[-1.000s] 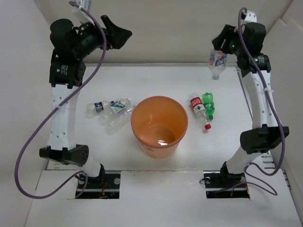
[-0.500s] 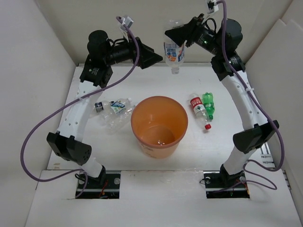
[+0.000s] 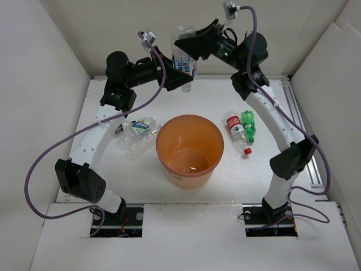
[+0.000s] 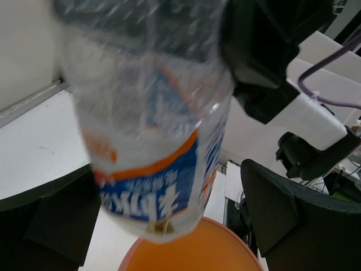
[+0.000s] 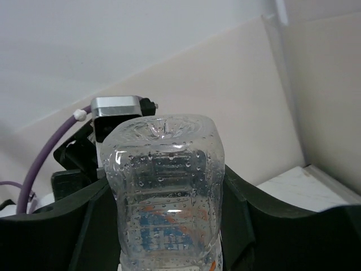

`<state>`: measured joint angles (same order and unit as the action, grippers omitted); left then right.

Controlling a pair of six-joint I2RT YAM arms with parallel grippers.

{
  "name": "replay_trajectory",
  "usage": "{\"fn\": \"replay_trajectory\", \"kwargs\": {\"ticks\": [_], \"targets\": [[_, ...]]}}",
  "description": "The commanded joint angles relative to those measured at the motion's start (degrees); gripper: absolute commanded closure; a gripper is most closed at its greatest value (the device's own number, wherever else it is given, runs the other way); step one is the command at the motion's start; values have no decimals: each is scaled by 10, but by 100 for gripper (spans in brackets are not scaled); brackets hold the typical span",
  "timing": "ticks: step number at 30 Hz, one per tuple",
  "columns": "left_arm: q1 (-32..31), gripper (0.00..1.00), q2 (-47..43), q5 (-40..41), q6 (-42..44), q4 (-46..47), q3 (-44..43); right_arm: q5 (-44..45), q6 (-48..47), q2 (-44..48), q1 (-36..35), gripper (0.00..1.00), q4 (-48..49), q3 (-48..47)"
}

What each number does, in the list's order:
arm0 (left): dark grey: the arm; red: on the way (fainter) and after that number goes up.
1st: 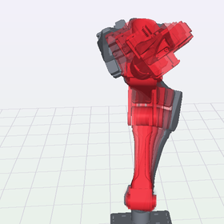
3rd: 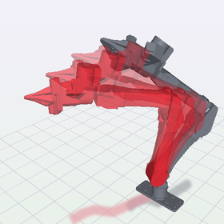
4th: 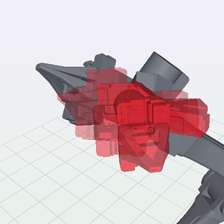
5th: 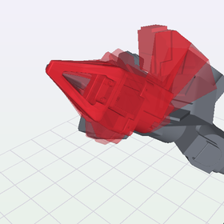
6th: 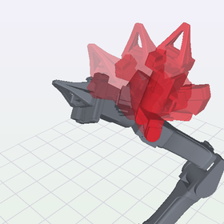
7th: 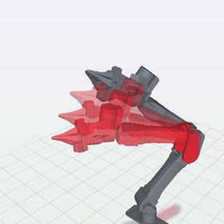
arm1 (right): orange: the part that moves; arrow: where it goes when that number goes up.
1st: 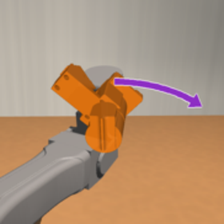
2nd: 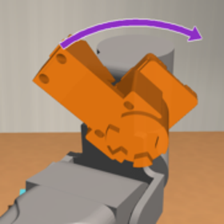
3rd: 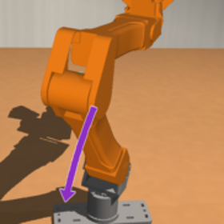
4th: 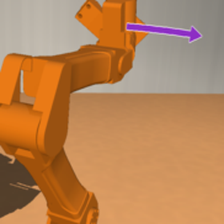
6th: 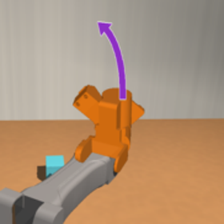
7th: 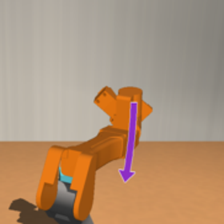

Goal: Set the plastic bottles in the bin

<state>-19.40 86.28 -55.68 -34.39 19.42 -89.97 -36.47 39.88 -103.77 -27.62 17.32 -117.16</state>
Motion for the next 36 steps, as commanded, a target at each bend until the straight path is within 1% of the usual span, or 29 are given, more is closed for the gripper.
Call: {"fn": "replay_trajectory", "kwargs": {"ticks": [1, 3, 4, 6, 7, 8, 9, 10, 11, 12, 14, 15, 16, 17, 18, 19, 20, 21, 22, 23, 24, 25, 26, 28, 30, 32, 34, 35, 36], "targets": [[0, 0, -43, -29, -26, 107, 15, -30, 61, -9, -20, 100, 88, 0], [0, 0, -48, -36, -39, 130, 27, -30, 75, -25, -27, 100, 117, -5], [0, 2, -48, -46, -45, 145, 27, -30, 75, -25, -27, 100, 117, -5], [0, 26, -53, -52, -45, 145, 33, -36, 80, -30, -32, 100, 117, -10], [0, 40, -59, -52, -45, 145, 38, -36, 80, -30, -32, 98, 117, -10], [0, 56, -59, -52, -45, 145, 38, -36, 80, -30, -32, 81, 117, -10], [0, 68, -66, -52, -45, 145, 51, -36, 80, -30, -32, 59, 117, -10], [0, 78, -66, -52, -45, 145, 56, -36, 80, -20, -32, 35, 117, -1], [0, 82, -82, -52, -45, 145, 63, -36, 74, -13, -32, 16, 117, 9], [0, 87, -89, -52, -45, 145, 79, -36, 66, -5, -26, 0, 117, 28], [0, 93, -119, -31, -38, 145, 102, -36, 60, 23, -13, 0, 117, 54], [0, 94, -131, -26, -38, 145, 130, -36, 45, 34, 1, 0, 117, 68], [0, 94, -144, -21, -38, 145, 146, -36, 38, 47, 11, 0, 110, 106], [0, 94, -156, -21, -38, 145, 162, -36, 31, 77, 22, 0, 110, 129], [-5, 94, -182, -3, -33, 145, 179, -36, 23, 94, 35, 0, 103, 154], [-19, 94, -196, 7, -28, 145, 211, -36, 9, 111, 66, 0, 97, 180], [-31, 94, -209, 21, -15, 136, 222, -27, 0, 143, 82, 0, 71, 227], [-50, 94, -227, 69, 26, 86, 227, -22, -13, 159, 98, 0, 48, 245], [-97, 94, -227, 93, 54, 48, 218, 1, -61, 173, 123, 0, 15, 259], [-124, 94, -227, 122, 82, 9, 210, 24, -92, 186, 133, 0, -74, 273], [-150, 94, -227, 157, 105, -28, 202, 51, -122, 212, 139, 0, -115, 280], [-197, 94, -227, 222, 135, -75, 202, 80, -147, 225, 144, 0, -153, 286], [-215, 90, -227, 248, 143, -88, 202, 131, -185, 234, 157, 0, -213, 292], [-243, 85, -227, 310, 148, -111, 207, 170, -206, 262, 172, 0, -252, 319], [-251, 77, -227, 318, 148, -111, 222, 214, -227, 275, 194, 0, -293, 344], [-251, 76, -227, 324, 143, -111, 236, 236, -241, 287, 200, 0, -316, 357], [-251, 70, -234, 342, 137, -105, 257, 274, -255, 287, 208, 0, -334, 370], [-251, 58, -240, 348, 137, -105, 257, 286, -260, 287, 208, 0, -342, 376], [-251, 50, -240, 348, 137, -105, 262, 313, -260, 281, 208, 0, -352, 376]]}}
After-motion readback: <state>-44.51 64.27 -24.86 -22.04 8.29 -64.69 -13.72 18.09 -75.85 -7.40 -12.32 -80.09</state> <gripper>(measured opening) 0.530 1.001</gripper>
